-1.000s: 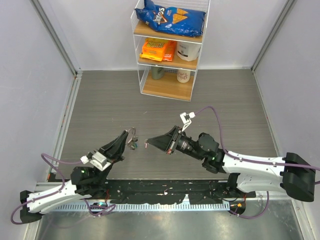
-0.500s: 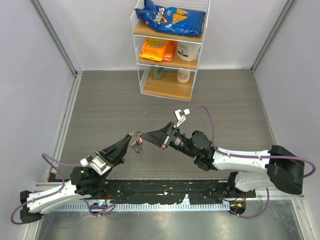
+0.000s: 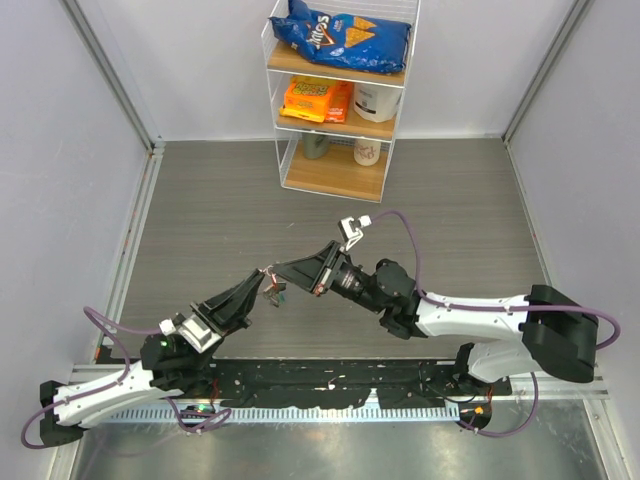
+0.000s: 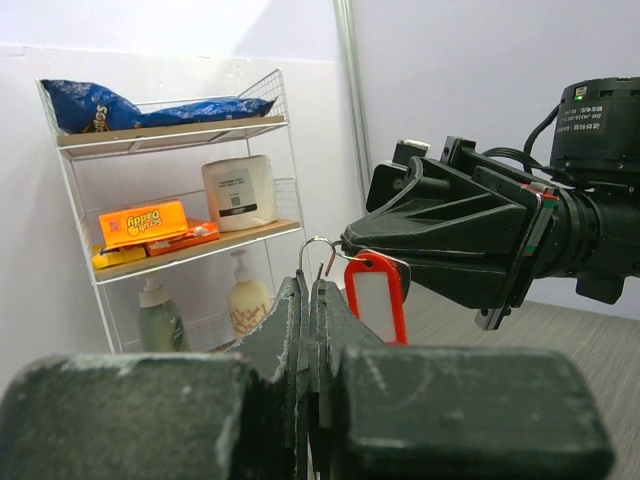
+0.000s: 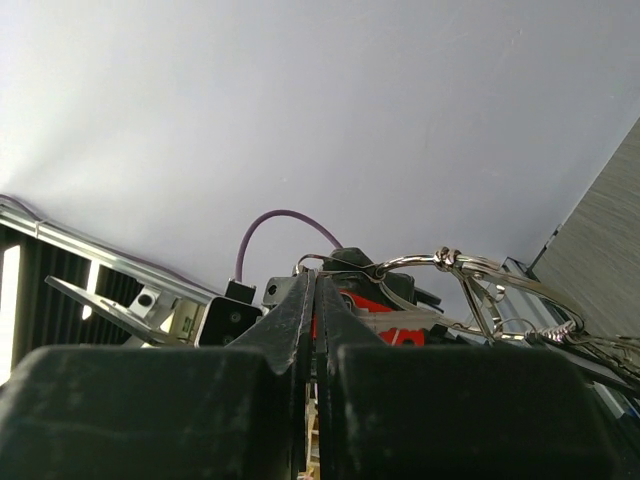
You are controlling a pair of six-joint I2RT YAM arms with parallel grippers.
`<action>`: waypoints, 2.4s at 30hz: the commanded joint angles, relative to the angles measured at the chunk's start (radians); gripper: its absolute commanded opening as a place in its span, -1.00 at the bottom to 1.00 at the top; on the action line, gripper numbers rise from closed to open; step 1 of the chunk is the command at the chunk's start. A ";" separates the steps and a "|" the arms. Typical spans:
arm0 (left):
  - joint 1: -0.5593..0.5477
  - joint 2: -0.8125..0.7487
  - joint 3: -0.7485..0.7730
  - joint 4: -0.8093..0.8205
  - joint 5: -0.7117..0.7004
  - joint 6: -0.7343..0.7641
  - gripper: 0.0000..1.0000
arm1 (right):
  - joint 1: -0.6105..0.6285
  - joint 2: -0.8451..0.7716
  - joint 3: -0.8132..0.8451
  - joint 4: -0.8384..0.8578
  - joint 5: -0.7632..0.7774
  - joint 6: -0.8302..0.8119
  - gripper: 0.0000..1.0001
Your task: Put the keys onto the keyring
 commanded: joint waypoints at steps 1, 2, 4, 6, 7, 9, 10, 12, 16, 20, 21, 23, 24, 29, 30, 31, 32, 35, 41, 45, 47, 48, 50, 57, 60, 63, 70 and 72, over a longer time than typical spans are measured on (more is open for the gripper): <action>-0.002 0.007 -0.037 0.100 0.002 0.014 -1.00 | 0.008 0.005 0.046 0.051 0.013 0.017 -0.89; -0.004 0.013 -0.038 0.108 -0.001 0.014 -1.00 | 0.009 0.005 0.046 0.048 0.013 0.018 -0.89; -0.002 0.021 -0.038 0.117 -0.003 0.018 -1.00 | 0.009 0.008 0.050 0.045 0.013 0.020 -0.88; -0.002 0.030 -0.038 0.129 -0.009 0.022 -1.00 | 0.009 0.011 0.050 0.040 0.015 0.023 -0.88; -0.002 0.035 -0.040 0.132 -0.010 0.024 -1.00 | 0.009 0.013 0.050 0.039 0.015 0.024 -0.88; -0.002 0.041 -0.040 0.143 -0.010 0.027 -1.00 | 0.008 0.017 0.050 0.039 0.018 0.029 -0.89; -0.002 0.042 -0.041 0.149 -0.012 0.028 -1.00 | 0.009 0.019 0.051 0.040 0.018 0.032 -0.89; -0.002 0.053 -0.040 0.157 -0.013 0.031 -1.00 | 0.009 0.025 0.054 0.040 0.018 0.035 -0.88; -0.002 0.070 -0.041 0.169 -0.013 0.036 -1.00 | 0.011 0.030 0.056 0.040 0.022 0.041 -0.89; -0.002 0.078 -0.041 0.174 -0.012 0.042 -1.00 | 0.011 0.039 0.066 0.045 0.015 0.046 -0.88; -0.004 0.078 -0.041 0.174 -0.012 0.044 -1.00 | 0.011 0.042 0.068 0.048 0.015 0.049 -0.88; -0.002 0.075 -0.040 0.174 -0.012 0.044 -1.00 | 0.011 0.045 0.069 0.048 0.015 0.054 -0.88; -0.004 0.071 -0.040 0.174 -0.010 0.044 -1.00 | 0.011 0.045 0.071 0.048 0.016 0.054 -0.89; -0.002 0.068 -0.040 0.172 -0.006 0.045 -1.00 | 0.011 0.056 0.071 0.054 0.021 0.064 -0.88; -0.002 0.068 -0.040 0.172 -0.003 0.045 -1.00 | 0.012 0.059 0.071 0.059 0.021 0.066 -0.89; -0.002 0.070 -0.040 0.174 -0.003 0.045 -1.00 | 0.012 0.062 0.073 0.060 0.022 0.069 -0.88; -0.002 0.070 -0.041 0.172 -0.003 0.045 -1.00 | 0.012 0.062 0.074 0.065 0.022 0.072 -0.88; -0.004 0.074 -0.040 0.172 0.001 0.045 -1.00 | 0.012 0.068 0.077 0.073 0.021 0.081 -0.89; -0.002 0.091 -0.040 0.172 -0.003 0.047 -1.00 | 0.014 0.082 0.086 0.105 0.013 0.113 -0.89; -0.002 0.097 -0.040 0.174 -0.006 0.050 -1.00 | 0.019 0.083 0.094 0.119 0.010 0.124 -0.89; -0.004 0.102 -0.041 0.177 -0.009 0.051 -1.00 | 0.019 0.080 0.099 0.117 0.009 0.127 -0.88; -0.002 0.102 -0.041 0.177 -0.010 0.051 -1.00 | 0.019 0.080 0.099 0.117 0.009 0.129 -0.88; -0.002 0.102 -0.040 0.177 -0.016 0.051 -1.00 | 0.022 0.079 0.102 0.116 0.009 0.129 -0.88; -0.002 0.120 -0.037 0.185 -0.042 0.056 -1.00 | 0.028 0.083 0.112 0.117 0.009 0.129 -0.89; -0.004 0.121 -0.038 0.186 -0.039 0.054 -1.00 | 0.028 0.074 0.108 0.114 0.012 0.123 -0.89; -0.002 0.114 -0.040 0.185 -0.036 0.054 -1.00 | 0.026 0.065 0.103 0.114 0.019 0.114 -0.88; -0.004 0.131 -0.038 0.174 0.010 0.056 -1.00 | 0.019 0.028 0.115 0.073 0.016 0.092 -0.88; -0.002 0.139 -0.031 0.162 0.030 0.059 -1.00 | 0.015 0.008 0.119 0.050 0.016 0.081 -0.89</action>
